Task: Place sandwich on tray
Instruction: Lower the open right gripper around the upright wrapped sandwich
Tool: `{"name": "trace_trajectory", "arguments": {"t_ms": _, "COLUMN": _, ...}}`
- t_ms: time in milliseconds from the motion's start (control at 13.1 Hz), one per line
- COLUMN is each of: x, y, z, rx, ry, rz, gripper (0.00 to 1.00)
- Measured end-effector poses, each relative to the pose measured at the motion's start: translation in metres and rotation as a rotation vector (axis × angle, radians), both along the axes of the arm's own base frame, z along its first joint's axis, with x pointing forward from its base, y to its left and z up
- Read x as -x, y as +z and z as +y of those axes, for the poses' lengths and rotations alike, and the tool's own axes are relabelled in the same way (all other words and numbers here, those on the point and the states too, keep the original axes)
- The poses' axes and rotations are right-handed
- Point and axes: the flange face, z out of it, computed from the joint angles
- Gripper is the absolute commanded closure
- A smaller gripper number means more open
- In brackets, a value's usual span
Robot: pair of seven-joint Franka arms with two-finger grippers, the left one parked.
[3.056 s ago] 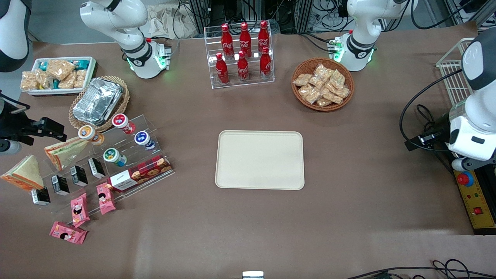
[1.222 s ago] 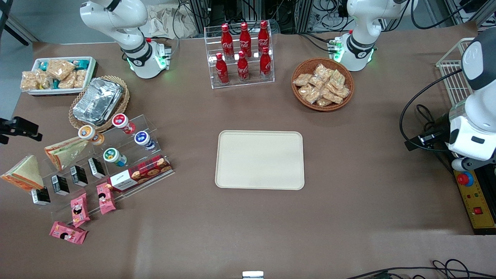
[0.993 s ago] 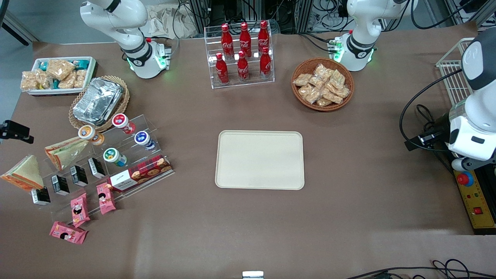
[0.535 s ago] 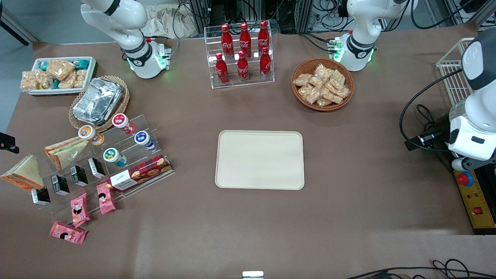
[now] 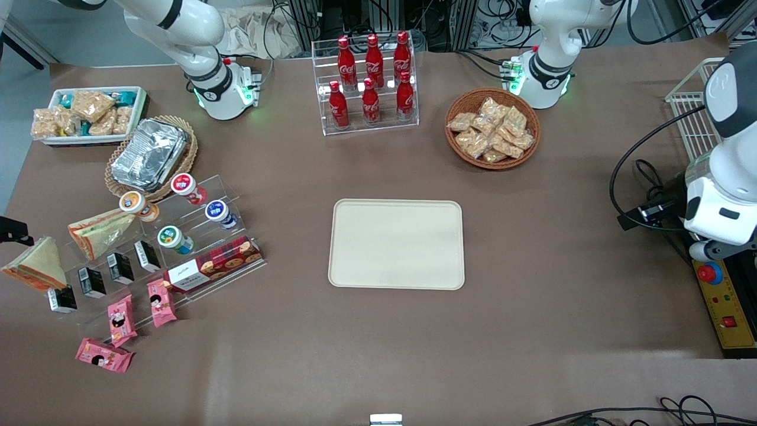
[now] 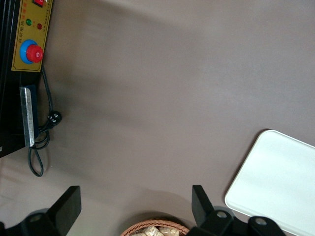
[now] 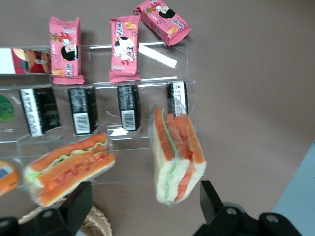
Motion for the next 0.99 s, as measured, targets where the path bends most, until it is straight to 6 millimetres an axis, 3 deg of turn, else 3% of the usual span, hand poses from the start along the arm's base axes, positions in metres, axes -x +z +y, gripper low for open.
{"name": "trace_trajectory", "arguments": {"t_ms": 382, "x": 0.003, "y": -0.033, "z": -0.036, "rx": -0.008, "ry": 0.044, "rz": -0.004, "gripper": 0.02}}
{"name": "trace_trajectory", "arguments": {"t_ms": 993, "x": -0.006, "y": -0.064, "z": -0.036, "rx": -0.032, "ry": 0.047, "rz": -0.003, "gripper": 0.03}}
